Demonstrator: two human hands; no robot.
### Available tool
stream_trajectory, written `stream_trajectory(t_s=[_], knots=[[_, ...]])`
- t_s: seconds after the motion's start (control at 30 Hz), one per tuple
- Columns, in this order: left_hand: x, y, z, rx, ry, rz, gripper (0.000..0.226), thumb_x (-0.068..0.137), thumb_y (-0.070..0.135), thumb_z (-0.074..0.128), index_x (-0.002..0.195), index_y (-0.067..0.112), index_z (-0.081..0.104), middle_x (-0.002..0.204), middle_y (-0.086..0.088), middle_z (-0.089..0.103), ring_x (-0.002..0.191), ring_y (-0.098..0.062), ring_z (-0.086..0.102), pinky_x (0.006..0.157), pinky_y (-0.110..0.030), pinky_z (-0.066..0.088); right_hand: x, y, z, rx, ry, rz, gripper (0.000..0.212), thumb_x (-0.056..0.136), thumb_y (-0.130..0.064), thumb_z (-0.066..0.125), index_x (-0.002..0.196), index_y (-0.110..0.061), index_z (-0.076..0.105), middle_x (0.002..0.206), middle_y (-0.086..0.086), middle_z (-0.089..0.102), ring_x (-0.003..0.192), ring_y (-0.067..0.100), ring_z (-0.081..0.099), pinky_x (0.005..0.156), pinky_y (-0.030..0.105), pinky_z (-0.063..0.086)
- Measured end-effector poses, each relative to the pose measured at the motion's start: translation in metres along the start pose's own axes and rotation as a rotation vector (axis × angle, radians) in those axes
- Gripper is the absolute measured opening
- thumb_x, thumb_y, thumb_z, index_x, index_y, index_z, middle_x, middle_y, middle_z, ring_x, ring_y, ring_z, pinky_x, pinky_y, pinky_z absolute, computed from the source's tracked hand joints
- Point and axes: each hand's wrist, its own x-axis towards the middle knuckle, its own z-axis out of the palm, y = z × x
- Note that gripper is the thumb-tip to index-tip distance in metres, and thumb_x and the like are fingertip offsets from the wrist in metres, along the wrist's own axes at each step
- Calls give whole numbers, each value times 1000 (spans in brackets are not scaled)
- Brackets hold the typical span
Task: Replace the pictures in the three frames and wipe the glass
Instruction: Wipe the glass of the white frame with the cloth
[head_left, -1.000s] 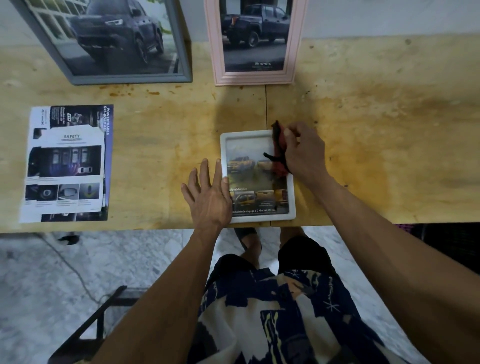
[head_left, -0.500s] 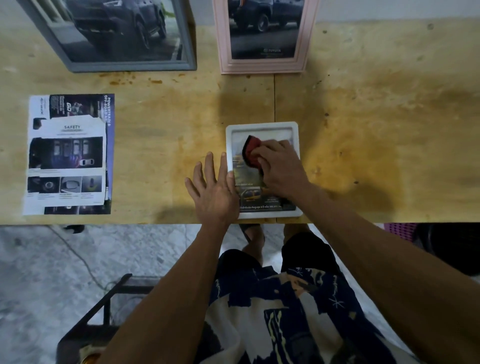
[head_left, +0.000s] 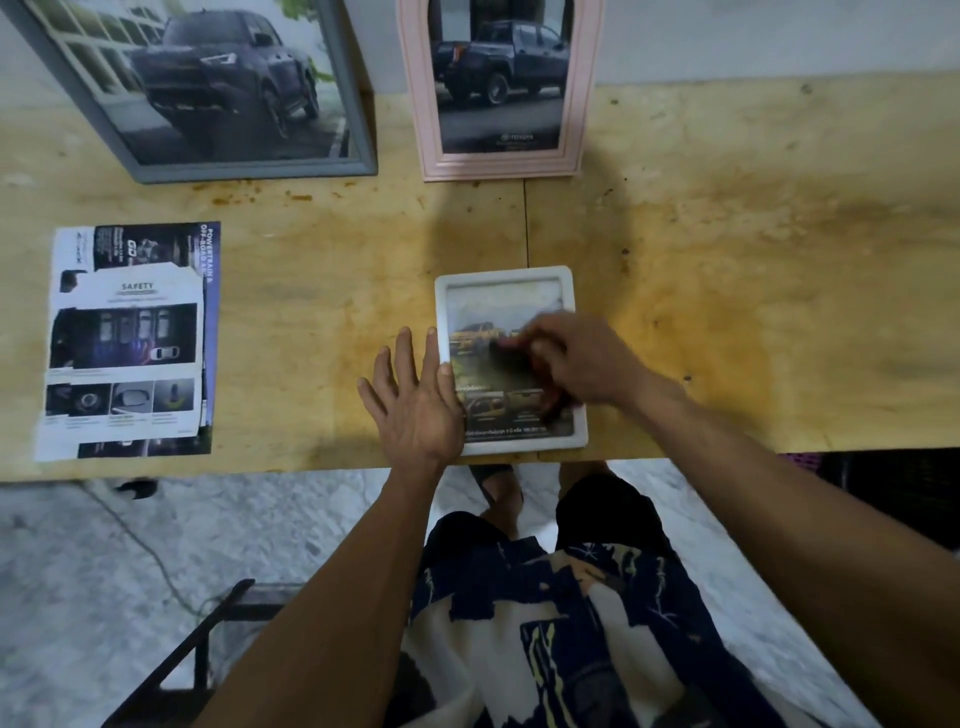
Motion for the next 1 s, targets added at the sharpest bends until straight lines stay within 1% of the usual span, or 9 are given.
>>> stream_trajectory(t_s=[0.1, 0.2, 0.47, 0.57, 0.63, 0.77, 0.83, 0.93, 1.0], knots=[[0, -1, 1, -7, 0, -3, 50, 107, 46, 14, 156, 39, 18, 166, 5, 8, 151, -28, 2, 120, -58, -1, 30, 6, -13, -252, 204, -47, 31, 96, -11, 47, 123, -14, 62, 118, 11, 58, 107, 31, 50, 90, 42, 42], [0, 0, 2, -3, 8, -3, 50, 107, 46, 14, 156, 38, 18, 166, 5, 8, 152, -28, 2, 120, -58, -1, 38, 6, 4, -429, 204, -57, 38, 88, -8, 56, 125, -11, 59, 126, 12, 56, 113, 35, 48, 91, 43, 39], [0, 0, 3, 15, 19, -10, 51, 106, 46, 13, 155, 38, 22, 165, 4, 12, 151, -28, 6, 119, -59, 3, -1, 13, 26, -412, 154, -141, 36, 71, -8, 65, 107, -10, 63, 114, 10, 61, 100, 33, 54, 82, 43, 43], [0, 1, 3, 14, 27, -9, 50, 106, 45, 14, 155, 37, 24, 165, 4, 14, 151, -29, 8, 119, -60, 4, -24, 13, 36, -441, 103, -202, 31, 64, -9, 62, 95, -14, 64, 104, 5, 61, 99, 31, 57, 76, 40, 44], [0, 2, 3, 11, 19, -14, 50, 106, 46, 13, 155, 38, 24, 165, 4, 13, 151, -28, 7, 119, -59, 3, -34, 11, 38, -502, 55, -206, 30, 64, -10, 62, 93, -17, 64, 101, 1, 61, 100, 28, 57, 75, 36, 37], [0, 2, 2, 11, 14, -15, 51, 106, 45, 12, 155, 38, 22, 165, 5, 12, 151, -28, 6, 119, -59, 2, -43, 0, 28, -679, -225, -197, 29, 82, -26, 54, 110, -25, 62, 114, -4, 56, 106, 19, 49, 88, 37, 39], [0, 2, 1, 6, 14, -14, 51, 106, 45, 12, 155, 39, 22, 165, 5, 12, 151, -28, 6, 119, -60, 3, -39, -13, 16, -740, -364, -188, 30, 85, -25, 52, 114, -24, 60, 114, -2, 57, 106, 21, 52, 85, 41, 46], [-1, 2, 1, -2, 12, -13, 50, 106, 45, 13, 155, 39, 21, 165, 5, 12, 151, -28, 6, 119, -60, 3, -26, -25, -6, -463, -409, -12, 27, 90, -17, 44, 112, -26, 59, 103, 2, 64, 88, 25, 62, 65, 35, 50], [0, 1, 1, -2, 6, -14, 50, 106, 45, 13, 155, 39, 21, 165, 5, 11, 151, -27, 4, 119, -59, 2, -19, -24, -16, -20, -215, 118, 22, 97, -16, 40, 107, -27, 57, 98, 2, 67, 80, 24, 66, 62, 33, 54]])
